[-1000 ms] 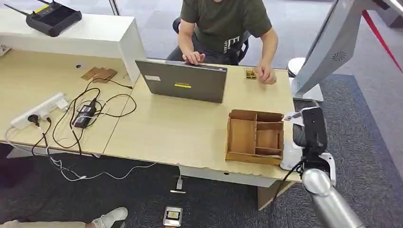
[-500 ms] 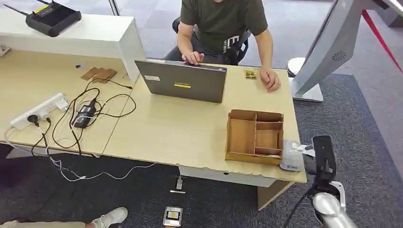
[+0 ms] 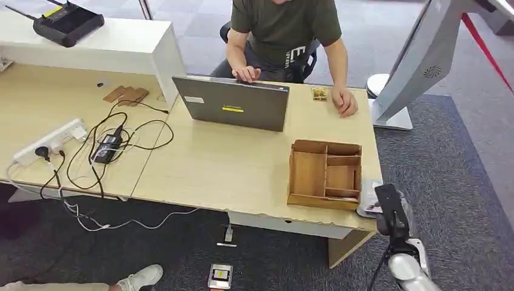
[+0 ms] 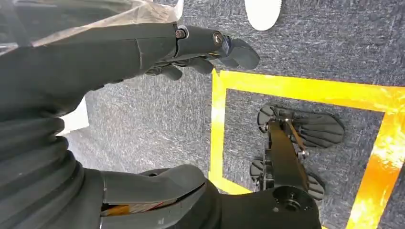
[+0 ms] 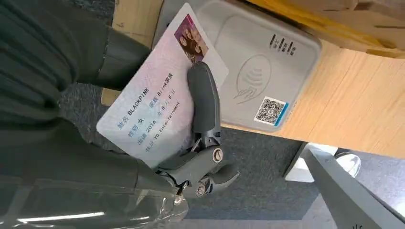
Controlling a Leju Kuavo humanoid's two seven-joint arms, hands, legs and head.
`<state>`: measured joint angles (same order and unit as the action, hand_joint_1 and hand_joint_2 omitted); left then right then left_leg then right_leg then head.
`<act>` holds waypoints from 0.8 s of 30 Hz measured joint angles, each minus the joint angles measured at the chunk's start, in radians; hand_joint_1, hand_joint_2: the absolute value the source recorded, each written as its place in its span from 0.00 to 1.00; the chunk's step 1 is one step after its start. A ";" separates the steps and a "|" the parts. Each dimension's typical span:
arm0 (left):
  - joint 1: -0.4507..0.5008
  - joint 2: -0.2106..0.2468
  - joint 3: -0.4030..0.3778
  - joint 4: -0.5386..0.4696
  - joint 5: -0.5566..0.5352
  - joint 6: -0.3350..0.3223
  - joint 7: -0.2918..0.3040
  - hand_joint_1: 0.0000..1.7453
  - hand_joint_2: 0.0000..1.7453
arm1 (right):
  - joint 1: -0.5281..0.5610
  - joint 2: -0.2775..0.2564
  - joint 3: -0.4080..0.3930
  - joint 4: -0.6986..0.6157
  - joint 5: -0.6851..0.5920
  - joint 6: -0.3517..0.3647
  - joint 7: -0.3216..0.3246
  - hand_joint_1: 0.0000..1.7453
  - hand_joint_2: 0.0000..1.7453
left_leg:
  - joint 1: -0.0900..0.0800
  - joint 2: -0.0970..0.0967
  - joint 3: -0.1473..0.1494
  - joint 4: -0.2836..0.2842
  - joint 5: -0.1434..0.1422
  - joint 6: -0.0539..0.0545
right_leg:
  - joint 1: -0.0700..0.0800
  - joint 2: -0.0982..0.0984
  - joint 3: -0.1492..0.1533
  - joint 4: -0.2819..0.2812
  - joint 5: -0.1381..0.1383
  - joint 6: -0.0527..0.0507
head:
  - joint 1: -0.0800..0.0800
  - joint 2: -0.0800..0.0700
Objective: Pass the card to the sensor for recognition and then transmit it.
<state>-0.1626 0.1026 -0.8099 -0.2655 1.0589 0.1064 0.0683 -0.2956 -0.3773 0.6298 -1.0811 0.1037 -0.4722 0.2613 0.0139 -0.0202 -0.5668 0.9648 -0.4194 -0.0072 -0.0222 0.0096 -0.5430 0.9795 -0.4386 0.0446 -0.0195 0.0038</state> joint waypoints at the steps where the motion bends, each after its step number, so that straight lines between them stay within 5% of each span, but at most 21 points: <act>1: 0.000 0.001 -0.002 0.000 0.002 0.000 0.000 0.00 1.00 | -0.004 0.000 0.002 0.001 0.017 -0.003 0.010 1.00 1.00 | 0.000 0.000 0.000 0.000 0.000 0.000 | 0.000 0.000 0.000 0.000 0.000 0.000 | 0.000 0.000; 14: 0.005 0.010 -0.039 0.000 0.042 0.006 -0.006 0.00 1.00 | -0.068 -0.062 0.007 -0.181 0.412 -0.045 0.210 1.00 1.00 | 0.000 0.000 0.000 0.000 0.000 0.000 | 0.000 0.000 0.000 0.000 0.001 0.001 | 0.000 0.000; 24: -0.016 0.011 -0.077 0.000 0.023 -0.006 0.004 0.00 1.00 | -0.200 -0.066 0.028 -0.394 0.613 0.193 0.304 1.00 1.00 | 0.000 0.000 0.000 0.000 0.001 0.000 | 0.000 0.000 0.001 0.001 0.001 0.001 | 0.000 0.000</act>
<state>-0.1790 0.1133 -0.8869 -0.2655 1.0815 0.1000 0.0721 -0.4954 -0.4429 0.6580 -1.4751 0.7168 -0.2789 0.5650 0.0137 -0.0201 -0.5665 0.9649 -0.4189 -0.0074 -0.0223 0.0099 -0.5424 0.9803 -0.4379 0.0451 -0.0194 0.0038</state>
